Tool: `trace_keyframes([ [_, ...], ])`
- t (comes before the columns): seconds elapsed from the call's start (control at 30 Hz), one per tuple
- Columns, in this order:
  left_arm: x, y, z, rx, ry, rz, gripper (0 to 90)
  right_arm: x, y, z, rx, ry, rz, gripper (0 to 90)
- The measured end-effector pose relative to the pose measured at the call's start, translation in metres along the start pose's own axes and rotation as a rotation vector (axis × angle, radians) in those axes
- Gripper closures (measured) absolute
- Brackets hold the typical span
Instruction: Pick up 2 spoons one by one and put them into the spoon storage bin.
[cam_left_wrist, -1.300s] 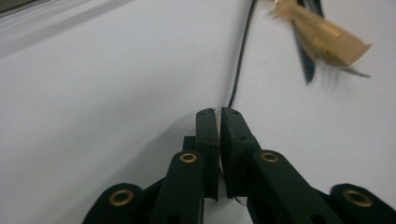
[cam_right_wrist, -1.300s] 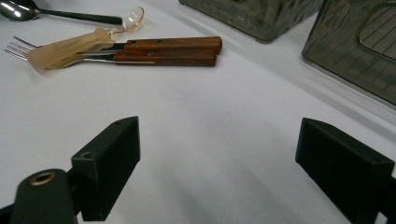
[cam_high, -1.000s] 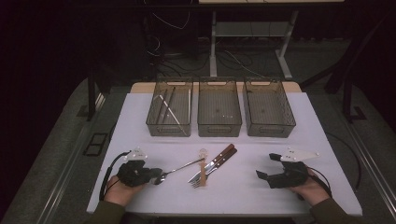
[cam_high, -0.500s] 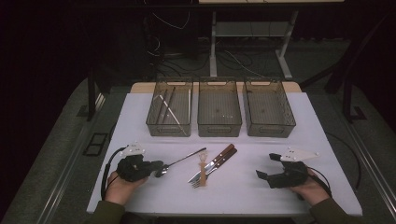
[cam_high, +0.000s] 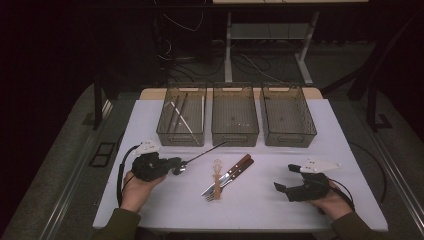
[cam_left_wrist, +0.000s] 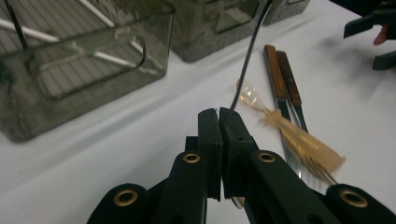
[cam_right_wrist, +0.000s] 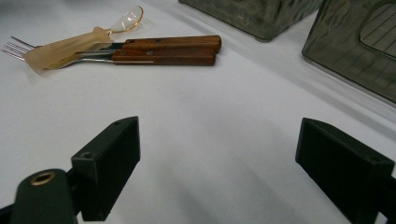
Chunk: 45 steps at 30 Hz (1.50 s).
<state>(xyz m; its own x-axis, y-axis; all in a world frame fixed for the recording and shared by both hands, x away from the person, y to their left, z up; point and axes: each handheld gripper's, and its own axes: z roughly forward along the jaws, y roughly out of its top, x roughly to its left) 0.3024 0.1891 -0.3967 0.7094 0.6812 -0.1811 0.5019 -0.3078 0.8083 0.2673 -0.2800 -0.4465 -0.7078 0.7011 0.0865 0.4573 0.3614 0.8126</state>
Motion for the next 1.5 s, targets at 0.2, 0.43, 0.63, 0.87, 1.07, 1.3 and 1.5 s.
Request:
trace_keyframes([
  [0.2, 0.0, 0.018, 0.009, -0.047, 0.019, 0.009, 87.7, 0.0, 0.0, 0.0, 0.001, 0.001, 0.003, 13.8],
  [0.43, 0.0, 0.037, 0.021, -0.096, 0.027, -0.004, 87.7, 0.0, 0.0, 0.001, 0.001, 0.001, 0.005, 13.8],
  [0.63, -0.002, 0.055, 0.035, -0.125, 0.036, -0.002, 87.7, 0.0, 0.0, 0.0, 0.002, 0.002, 0.009, 13.8],
  [0.87, -0.003, 0.075, 0.055, -0.146, 0.064, 0.015, 87.7, 0.0, 0.0, 0.0, -0.001, 0.006, 0.008, 13.8],
  [1.07, 0.0, 0.091, 0.074, -0.178, 0.085, 0.0, 87.7, -0.001, 0.0, -0.001, -0.004, 0.0, 0.014, 13.8],
  [1.3, 0.004, 0.107, 0.101, -0.185, 0.121, -0.015, 87.7, -0.002, -0.001, -0.001, -0.008, 0.003, 0.015, 13.8],
  [1.5, 0.002, 0.113, 0.123, -0.151, 0.149, -0.025, 87.7, -0.002, 0.0, -0.002, -0.012, 0.005, 0.009, 13.8],
])
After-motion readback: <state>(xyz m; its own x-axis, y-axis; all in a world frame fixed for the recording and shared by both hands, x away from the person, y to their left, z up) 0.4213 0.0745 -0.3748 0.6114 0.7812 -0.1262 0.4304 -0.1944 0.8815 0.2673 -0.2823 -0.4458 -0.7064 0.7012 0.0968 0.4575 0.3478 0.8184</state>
